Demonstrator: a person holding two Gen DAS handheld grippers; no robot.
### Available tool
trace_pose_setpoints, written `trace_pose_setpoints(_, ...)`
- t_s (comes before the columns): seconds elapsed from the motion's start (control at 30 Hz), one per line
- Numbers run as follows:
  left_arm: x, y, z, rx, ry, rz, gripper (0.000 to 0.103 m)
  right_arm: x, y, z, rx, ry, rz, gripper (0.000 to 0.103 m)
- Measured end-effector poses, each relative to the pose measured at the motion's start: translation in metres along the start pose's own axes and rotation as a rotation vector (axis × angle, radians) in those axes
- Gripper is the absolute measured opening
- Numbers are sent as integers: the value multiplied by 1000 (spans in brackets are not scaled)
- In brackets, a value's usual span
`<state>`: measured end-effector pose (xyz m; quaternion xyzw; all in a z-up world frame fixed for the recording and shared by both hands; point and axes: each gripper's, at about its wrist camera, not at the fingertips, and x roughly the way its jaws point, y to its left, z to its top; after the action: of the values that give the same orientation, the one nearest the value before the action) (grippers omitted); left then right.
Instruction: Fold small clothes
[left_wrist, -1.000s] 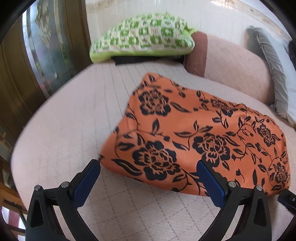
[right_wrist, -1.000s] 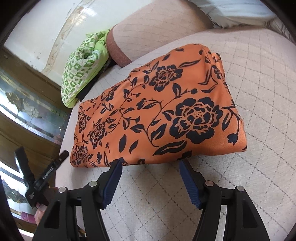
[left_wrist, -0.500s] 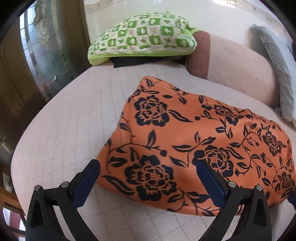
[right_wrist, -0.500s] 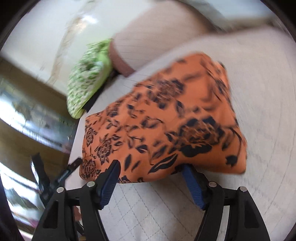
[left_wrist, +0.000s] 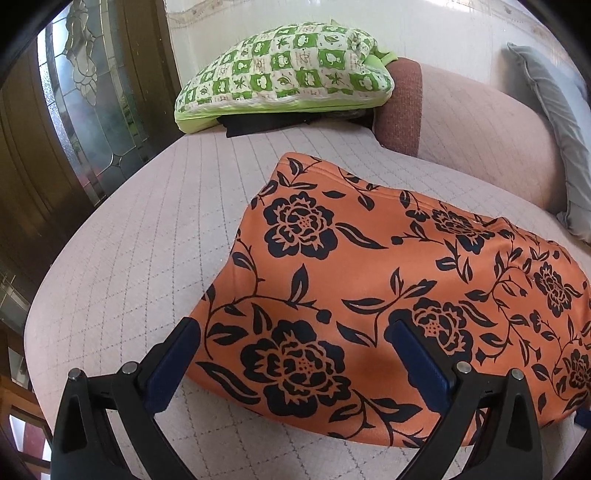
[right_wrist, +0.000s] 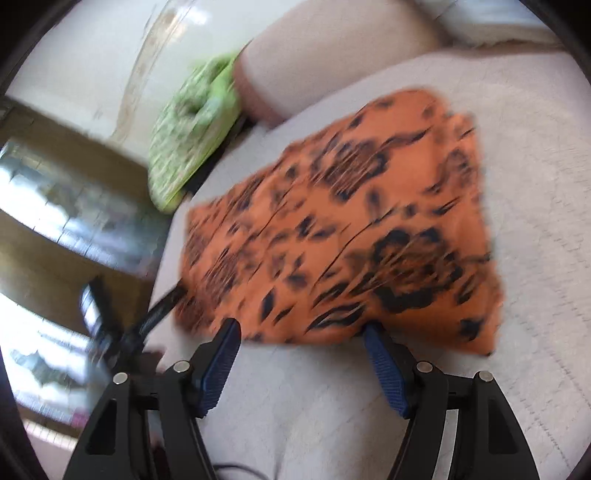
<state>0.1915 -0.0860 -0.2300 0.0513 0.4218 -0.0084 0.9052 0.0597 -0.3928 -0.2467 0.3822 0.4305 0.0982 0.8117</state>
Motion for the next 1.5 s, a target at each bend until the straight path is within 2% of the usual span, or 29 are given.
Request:
trace_pose_setpoints(0.07, 0, 0, 0, -1, -5, 5, 103, -1, 7, -2, -15, 34, 132, 73)
trace_pose_setpoints(0.1, -1, -1, 0, 2, -9, 7, 103, -6, 13, -2, -33, 7, 177, 73)
trace_pose_setpoints(0.13, -2, -1, 0, 5, -11, 6, 103, -10, 17, -2, -50, -28, 176, 73)
trace_pose_setpoints(0.2, -3, -2, -1, 16, -17, 9, 103, -14, 18, 2, -64, -105, 97, 73)
trace_pose_setpoints(0.3, -3, -2, -1, 18, -20, 10, 103, -11, -2, 8, 11, -167, -55, 73)
trace_pose_setpoints(0.43, -4, -5, -2, 26, -24, 18, 103, -4, -29, 18, 95, -176, -146, 70)
trace_pose_setpoints(0.47, -3, -5, -2, 30, -25, 21, 103, 1, -34, 20, 102, -154, -173, 65)
trace_pose_setpoints(0.5, -3, -5, -3, 34, -23, 23, 103, 11, -39, 20, 100, -91, -235, 60)
trace_pose_setpoints(0.53, -1, -5, -3, 35, -17, 23, 103, 18, -42, 19, 89, -61, -277, 47)
trace_pose_setpoints(0.57, 1, -5, -3, 34, -10, 22, 103, 21, -41, 18, 61, -54, -326, 39)
trace_pose_setpoints(0.63, 7, -1, -4, 20, 20, 24, 103, 21, -35, 17, 14, -47, -371, 39)
trace_pose_setpoints(0.8, 13, 18, -4, -19, 29, 55, 103, 13, -23, 14, -12, -93, -387, 37)
trace_pose_setpoints(0.93, 26, 34, 1, -22, 20, 150, 103, -1, -13, 21, -47, -233, -431, 37)
trace_pose_setpoints(0.97, 33, 38, 2, -27, 38, 166, 103, -1, -15, 26, -48, -240, -440, 36)
trace_pose_setpoints(1.03, 56, 44, -1, -27, 136, 198, 103, 10, -28, 32, -27, -191, -455, 37)
trace_pose_setpoints(1.07, 60, 47, -3, -42, 157, 181, 103, 18, -35, 35, -16, -154, -455, 37)
trace_pose_setpoints(1.13, 59, 53, -2, -93, 157, 150, 103, 20, -33, 38, -25, -150, -456, 38)
trace_pose_setpoints(1.23, 50, 48, 1, -63, 121, 156, 103, 17, -29, 44, 9, -145, -418, 39)
trace_pose_setpoints(1.37, 35, 34, 5, -30, 43, 131, 103, 3, -23, 61, 6, -220, -356, 39)
trace_pose_setpoints(1.5, 39, 18, 4, 15, 51, 121, 103, 6, -17, 89, -20, -274, -344, 39)
